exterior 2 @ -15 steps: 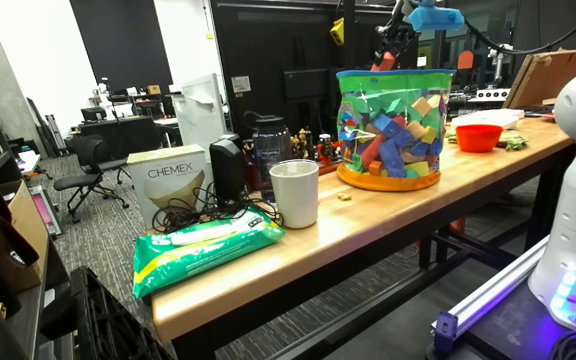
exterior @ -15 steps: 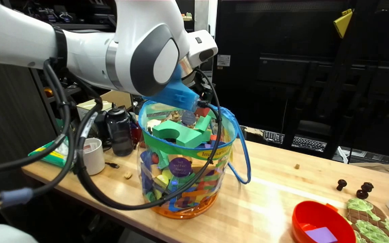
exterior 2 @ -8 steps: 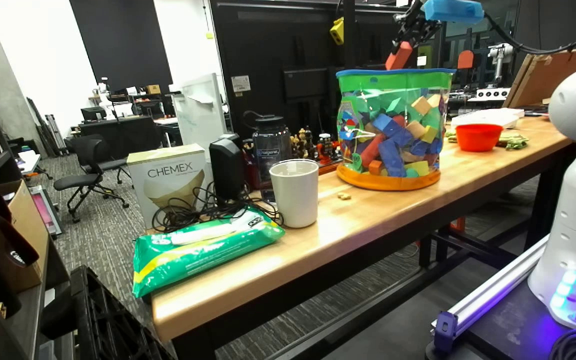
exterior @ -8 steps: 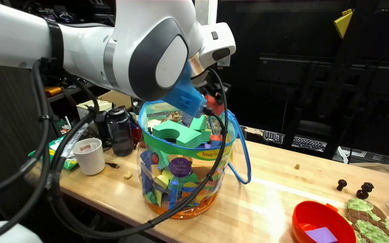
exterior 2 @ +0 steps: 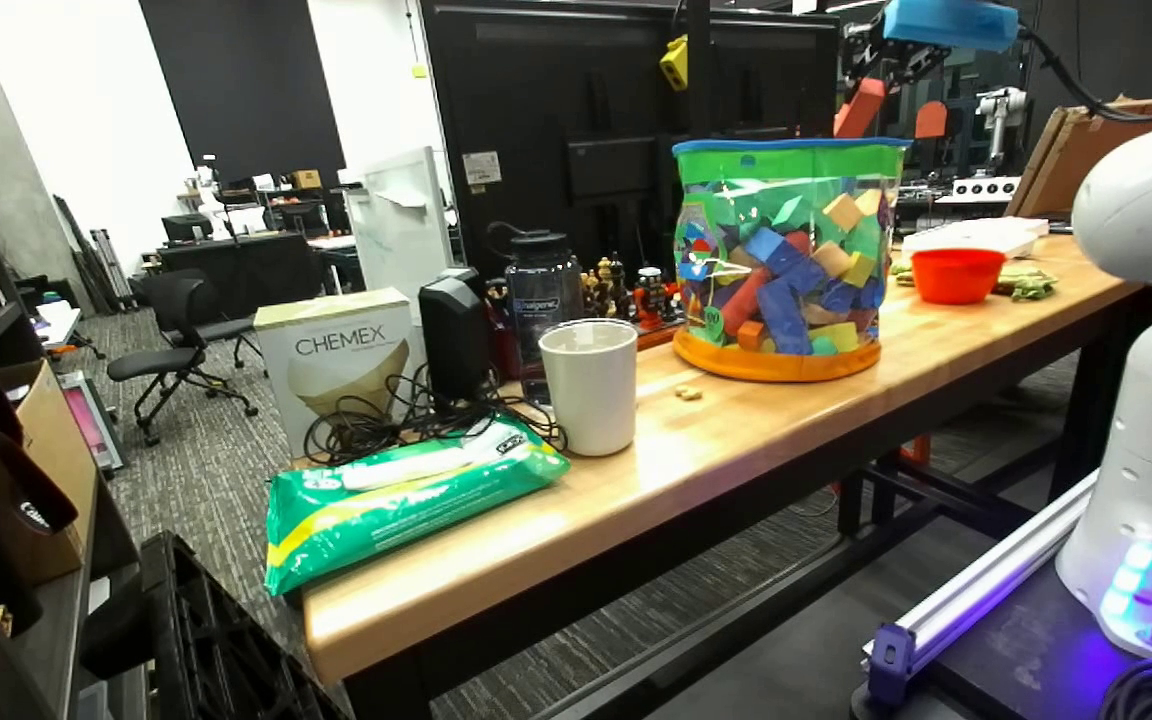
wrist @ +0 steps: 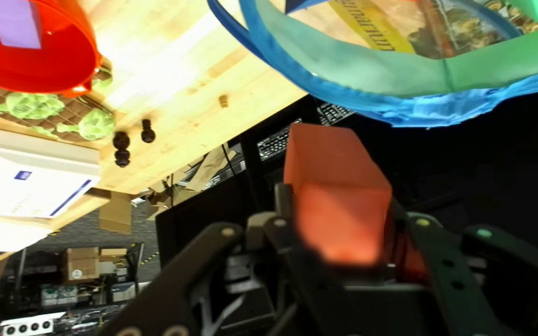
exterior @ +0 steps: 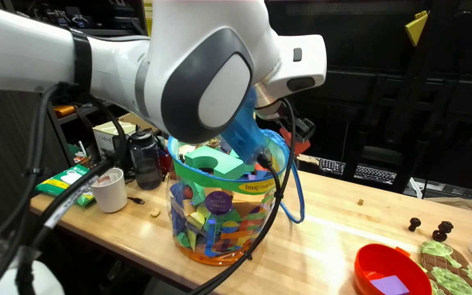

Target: Take the orange block out of the bag and put it into the bowl

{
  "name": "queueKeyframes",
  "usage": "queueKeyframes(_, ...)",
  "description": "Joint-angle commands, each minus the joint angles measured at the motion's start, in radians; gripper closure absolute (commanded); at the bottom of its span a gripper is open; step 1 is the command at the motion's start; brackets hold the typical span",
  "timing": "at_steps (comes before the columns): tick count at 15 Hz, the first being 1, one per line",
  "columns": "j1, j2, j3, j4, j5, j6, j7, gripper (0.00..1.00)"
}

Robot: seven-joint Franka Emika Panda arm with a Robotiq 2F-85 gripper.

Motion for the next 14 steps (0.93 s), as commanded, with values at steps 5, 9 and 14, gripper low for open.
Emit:
queueKeyframes(5, -0.128, -0.029, 0.051, -0.107, 0.014, 0.087, 0.131, 0.84)
queueKeyframes(9, -0.195, 0.000, 0.049, -0.104, 0.000, 0.143, 0.131, 0.84)
queueKeyframes(14, -0.260, 0.148, -0.015, -0.053, 0.014, 0.245, 0.065, 0.84)
